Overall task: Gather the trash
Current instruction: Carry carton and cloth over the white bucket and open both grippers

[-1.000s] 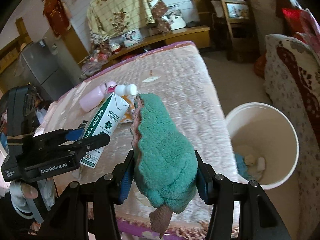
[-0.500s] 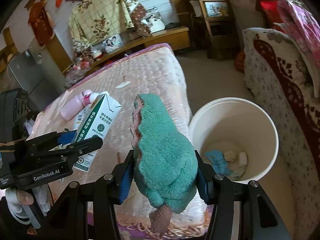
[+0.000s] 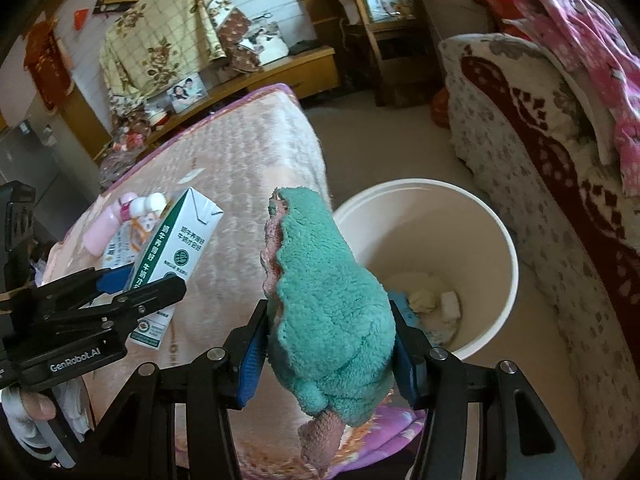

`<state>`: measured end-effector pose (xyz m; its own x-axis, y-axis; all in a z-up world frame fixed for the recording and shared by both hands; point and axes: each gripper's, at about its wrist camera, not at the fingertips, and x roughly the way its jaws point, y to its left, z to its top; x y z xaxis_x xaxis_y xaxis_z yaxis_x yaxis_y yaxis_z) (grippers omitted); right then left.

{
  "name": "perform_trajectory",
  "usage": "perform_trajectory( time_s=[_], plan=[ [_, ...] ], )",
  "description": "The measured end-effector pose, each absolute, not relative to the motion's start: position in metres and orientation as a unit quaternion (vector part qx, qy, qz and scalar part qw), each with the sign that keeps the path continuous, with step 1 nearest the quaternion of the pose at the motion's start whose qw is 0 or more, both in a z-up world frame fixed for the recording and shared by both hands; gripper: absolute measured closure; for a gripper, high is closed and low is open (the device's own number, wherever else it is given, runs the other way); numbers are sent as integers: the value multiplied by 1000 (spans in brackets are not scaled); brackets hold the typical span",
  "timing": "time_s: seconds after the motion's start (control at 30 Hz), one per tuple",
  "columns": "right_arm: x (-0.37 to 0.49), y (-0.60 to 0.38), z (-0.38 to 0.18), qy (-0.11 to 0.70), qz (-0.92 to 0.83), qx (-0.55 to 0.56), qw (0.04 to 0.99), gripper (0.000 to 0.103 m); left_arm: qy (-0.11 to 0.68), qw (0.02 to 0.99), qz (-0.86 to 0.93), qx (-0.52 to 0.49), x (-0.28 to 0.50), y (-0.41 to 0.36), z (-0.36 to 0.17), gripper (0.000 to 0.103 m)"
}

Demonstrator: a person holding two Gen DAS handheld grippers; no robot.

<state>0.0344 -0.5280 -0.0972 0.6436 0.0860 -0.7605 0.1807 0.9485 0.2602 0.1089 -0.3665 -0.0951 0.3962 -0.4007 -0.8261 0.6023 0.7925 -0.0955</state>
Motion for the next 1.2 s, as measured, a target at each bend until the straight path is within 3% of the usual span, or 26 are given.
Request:
perform_trajectory(
  time_s=[0.93,1.0,1.1,1.2],
  plan=[
    [61,-573,-132,457,-72,165,871,50,471,809,-347,64,128,-413,-114,50],
    [62,-575,-132,456,-80,165,871,47,476,805,-349,61,129,-412,-114,50],
    [60,-578,-132,453,-83,174,871,34,479,802,-353,55,128,-410,-115,41],
    [58,-580,-131,450,-84,179,871,34,476,803,-352,60,124,-410,-116,41]
  ],
)
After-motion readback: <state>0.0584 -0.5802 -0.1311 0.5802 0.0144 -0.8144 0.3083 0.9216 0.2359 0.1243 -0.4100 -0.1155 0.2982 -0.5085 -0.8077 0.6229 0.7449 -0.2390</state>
